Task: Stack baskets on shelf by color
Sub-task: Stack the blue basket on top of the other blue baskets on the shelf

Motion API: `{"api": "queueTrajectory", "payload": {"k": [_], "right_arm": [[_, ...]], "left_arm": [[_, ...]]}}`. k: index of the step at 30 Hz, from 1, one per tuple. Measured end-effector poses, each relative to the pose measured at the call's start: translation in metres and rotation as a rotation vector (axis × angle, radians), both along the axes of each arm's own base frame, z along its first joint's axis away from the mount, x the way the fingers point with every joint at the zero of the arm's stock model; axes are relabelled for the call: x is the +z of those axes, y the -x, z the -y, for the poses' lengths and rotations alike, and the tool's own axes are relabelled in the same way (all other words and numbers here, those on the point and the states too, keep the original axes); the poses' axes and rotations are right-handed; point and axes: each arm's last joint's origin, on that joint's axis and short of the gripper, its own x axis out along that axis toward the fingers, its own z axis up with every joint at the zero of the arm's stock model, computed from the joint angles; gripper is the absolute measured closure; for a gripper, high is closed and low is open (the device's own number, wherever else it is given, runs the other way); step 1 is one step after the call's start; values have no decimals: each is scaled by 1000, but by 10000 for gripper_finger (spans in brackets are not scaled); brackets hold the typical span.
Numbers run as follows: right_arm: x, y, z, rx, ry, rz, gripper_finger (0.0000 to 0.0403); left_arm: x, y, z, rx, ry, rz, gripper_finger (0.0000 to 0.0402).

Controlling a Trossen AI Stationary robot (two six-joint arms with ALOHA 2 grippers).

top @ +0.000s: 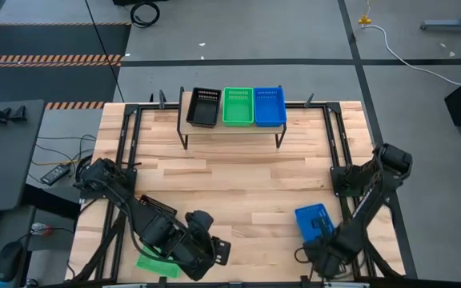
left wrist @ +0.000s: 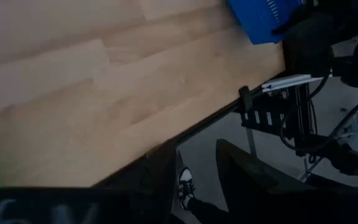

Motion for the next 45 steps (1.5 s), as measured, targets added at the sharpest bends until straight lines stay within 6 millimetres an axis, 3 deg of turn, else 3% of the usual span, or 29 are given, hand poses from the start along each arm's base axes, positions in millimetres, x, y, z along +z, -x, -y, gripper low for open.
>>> {"api": "queueTrajectory", "payload": {"k": [9, 17, 24, 35, 39, 45], "right_arm": [[43, -27, 57, -90, -26, 64, 398], [81, -37, 106, -168, -103, 168, 398], [126, -46, 140, -131, -147, 371, 395], [210, -57, 193, -201, 62, 765, 396], [224, -59, 212, -274, 125, 818, 396], [229, -61, 232, -326, 164, 834, 396]], "left_arm": [[0, -11, -15, -39, -115, 23, 280], [2, -18, -27, -63, -263, 64, 281], [8, -26, -33, -73, -523, 153, 280], [16, -32, -45, 35, -880, 204, 280], [17, -35, -52, 78, -922, 197, 280], [19, -44, -61, 32, -926, 192, 280]]}}
